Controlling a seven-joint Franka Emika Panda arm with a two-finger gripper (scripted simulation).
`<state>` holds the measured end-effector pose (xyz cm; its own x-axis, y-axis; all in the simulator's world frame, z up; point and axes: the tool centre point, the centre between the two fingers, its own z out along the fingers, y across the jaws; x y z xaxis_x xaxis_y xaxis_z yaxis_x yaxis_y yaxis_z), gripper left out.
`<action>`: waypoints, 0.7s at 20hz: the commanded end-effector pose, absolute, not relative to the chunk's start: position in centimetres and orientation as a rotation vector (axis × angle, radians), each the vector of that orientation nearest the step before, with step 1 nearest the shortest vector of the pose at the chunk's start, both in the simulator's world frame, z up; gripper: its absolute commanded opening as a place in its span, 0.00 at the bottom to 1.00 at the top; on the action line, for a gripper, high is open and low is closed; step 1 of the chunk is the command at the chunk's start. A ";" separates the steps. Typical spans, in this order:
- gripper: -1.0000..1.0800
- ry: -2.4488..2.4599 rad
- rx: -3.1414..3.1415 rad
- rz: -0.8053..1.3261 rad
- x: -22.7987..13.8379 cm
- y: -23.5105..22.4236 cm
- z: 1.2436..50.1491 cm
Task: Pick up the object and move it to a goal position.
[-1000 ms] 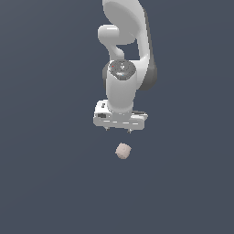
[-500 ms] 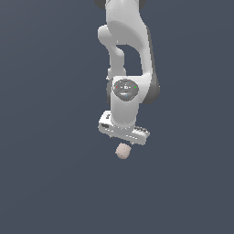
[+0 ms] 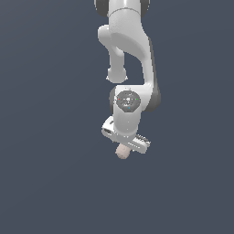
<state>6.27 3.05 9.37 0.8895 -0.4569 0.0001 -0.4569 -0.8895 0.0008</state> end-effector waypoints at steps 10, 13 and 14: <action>0.96 -0.769 3.046 -0.001 6.4 3.2 8.0; 0.96 -0.772 3.045 0.000 6.4 3.2 6.5; 0.96 -0.772 3.045 0.000 6.4 3.2 5.9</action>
